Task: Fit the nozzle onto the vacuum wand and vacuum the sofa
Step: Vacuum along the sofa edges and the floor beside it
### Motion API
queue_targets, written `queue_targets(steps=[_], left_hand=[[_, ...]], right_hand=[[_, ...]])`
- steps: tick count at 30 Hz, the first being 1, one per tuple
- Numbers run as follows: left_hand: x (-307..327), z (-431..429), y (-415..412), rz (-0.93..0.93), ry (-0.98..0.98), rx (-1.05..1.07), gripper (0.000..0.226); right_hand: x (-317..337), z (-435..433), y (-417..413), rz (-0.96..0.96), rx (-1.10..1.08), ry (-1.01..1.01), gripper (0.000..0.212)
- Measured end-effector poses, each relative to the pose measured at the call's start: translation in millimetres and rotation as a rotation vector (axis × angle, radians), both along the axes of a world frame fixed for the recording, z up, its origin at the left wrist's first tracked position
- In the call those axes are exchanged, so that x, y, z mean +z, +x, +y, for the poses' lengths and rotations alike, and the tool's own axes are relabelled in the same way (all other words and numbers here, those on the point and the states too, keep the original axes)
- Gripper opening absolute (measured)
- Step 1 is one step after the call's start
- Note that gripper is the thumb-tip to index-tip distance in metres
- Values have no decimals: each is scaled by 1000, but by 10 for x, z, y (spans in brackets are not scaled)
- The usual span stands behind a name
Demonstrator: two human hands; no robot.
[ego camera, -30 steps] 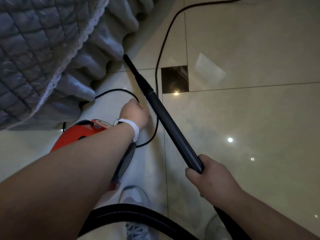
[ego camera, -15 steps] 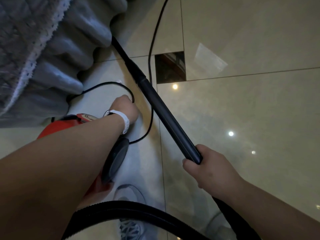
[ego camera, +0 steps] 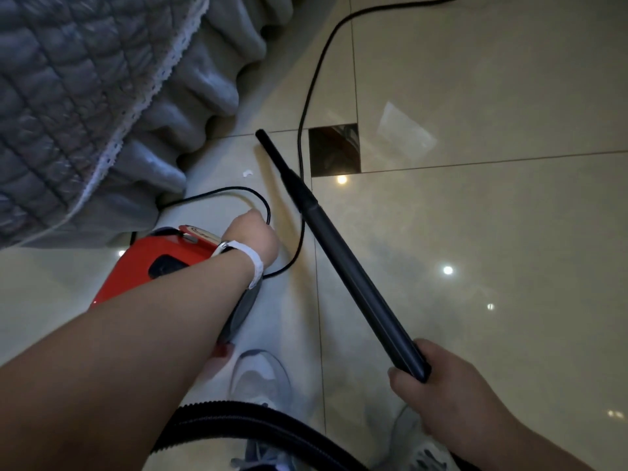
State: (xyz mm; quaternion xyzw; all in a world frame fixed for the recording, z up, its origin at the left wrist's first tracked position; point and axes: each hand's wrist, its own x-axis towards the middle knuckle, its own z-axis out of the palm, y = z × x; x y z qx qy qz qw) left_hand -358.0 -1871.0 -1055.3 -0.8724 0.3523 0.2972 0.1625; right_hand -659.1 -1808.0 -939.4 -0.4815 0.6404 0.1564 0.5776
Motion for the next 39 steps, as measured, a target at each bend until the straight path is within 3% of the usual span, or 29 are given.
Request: queue_targets(steps=[6,10,14,24,29,32,39], left_hand=[[-107,132,-233,-33,132,-265,14],[-250,263,-315,-156,223,-494,26],[-261,245,-288,-145,230,-528,25],[360,178,-248,131,-74,-137,18],[745,295,-411,280,-254,119,33],[876,374,-599,372,-258,239,47],[877,456,-956,546,-241,613,46]], right_hand=[[-44,262,-94,50,77,-3,17],[-118,372,-111,57,121,-5,20],[-161,413,-130,54,126,-10,19],[183,390,-10,34,60,-36,23],[439,375,35,45,87,-37,24],[598,366,47,47,101,-26,23],[778,288,91,71,118,-23,23]])
